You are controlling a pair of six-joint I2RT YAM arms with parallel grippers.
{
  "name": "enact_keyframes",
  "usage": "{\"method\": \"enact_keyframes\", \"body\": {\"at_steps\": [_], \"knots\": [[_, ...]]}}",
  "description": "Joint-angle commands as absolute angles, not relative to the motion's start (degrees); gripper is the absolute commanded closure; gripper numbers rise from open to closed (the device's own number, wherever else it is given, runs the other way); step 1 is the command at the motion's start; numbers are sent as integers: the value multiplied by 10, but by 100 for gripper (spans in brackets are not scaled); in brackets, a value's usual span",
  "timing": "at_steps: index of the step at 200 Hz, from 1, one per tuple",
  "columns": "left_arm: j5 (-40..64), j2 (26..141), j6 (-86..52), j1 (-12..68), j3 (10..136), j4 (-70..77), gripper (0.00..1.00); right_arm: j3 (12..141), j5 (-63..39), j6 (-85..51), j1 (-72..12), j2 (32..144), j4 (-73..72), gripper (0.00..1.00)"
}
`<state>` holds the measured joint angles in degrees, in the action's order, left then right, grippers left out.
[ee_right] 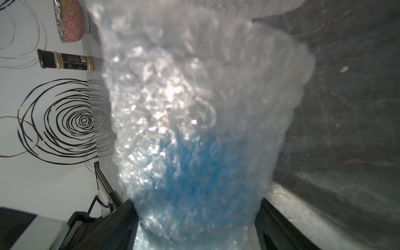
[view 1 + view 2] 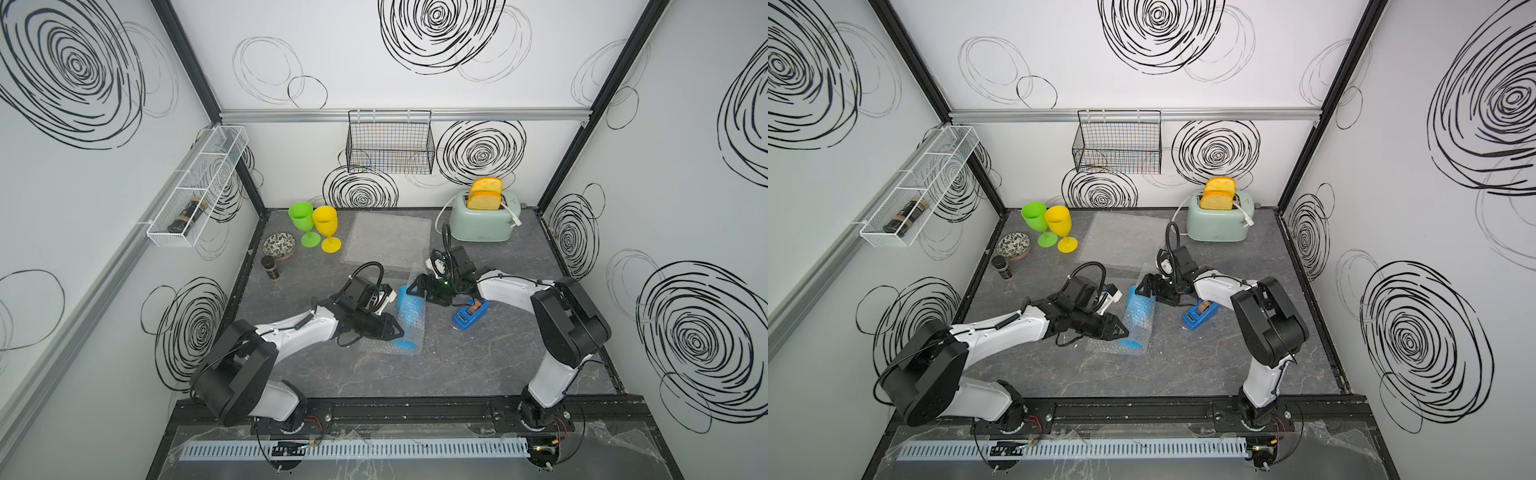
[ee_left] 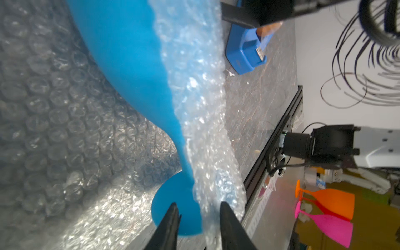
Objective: Wrap wine glasses in bubble wrap
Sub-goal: Wrap the wine glass in bubble wrap.
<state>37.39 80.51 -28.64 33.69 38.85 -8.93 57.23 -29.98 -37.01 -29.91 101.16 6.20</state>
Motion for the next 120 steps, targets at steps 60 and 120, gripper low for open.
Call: {"method": "enact_keyframes", "body": {"at_steps": [60,120], "knots": [[405,760,-314,262,384,-33,55,580,-270,-333,-307,1026,110,14],[414,832,-319,281,432,-22,70,581,-267,-327,-317,1016,111,14]]}}
